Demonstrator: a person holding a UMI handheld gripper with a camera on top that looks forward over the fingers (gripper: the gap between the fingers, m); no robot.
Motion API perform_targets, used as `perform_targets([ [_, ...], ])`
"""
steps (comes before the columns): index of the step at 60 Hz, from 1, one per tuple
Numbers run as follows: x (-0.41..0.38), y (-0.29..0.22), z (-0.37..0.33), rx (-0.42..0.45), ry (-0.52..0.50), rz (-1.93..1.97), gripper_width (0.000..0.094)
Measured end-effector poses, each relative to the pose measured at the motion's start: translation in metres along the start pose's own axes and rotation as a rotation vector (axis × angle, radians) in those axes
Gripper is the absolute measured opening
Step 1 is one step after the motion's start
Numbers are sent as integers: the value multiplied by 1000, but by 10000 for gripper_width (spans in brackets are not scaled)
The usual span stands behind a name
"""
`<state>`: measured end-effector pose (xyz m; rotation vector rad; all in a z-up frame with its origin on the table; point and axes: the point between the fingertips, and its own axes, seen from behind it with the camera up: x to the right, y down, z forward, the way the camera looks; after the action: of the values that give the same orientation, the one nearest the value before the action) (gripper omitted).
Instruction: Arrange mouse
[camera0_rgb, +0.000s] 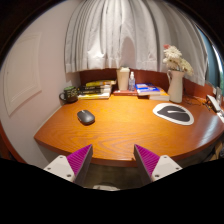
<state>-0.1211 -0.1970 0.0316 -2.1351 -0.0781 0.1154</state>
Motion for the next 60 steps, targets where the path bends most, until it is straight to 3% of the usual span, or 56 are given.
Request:
perform_targets([
  [14,-79,-1,77,-52,-110,-44,840],
  [43,-98,-64,189,-95,-85,-84,827],
  [56,-87,-72,205,-102,-66,-91,691],
  [60,-83,-75,209,-94,-53,-84,555],
])
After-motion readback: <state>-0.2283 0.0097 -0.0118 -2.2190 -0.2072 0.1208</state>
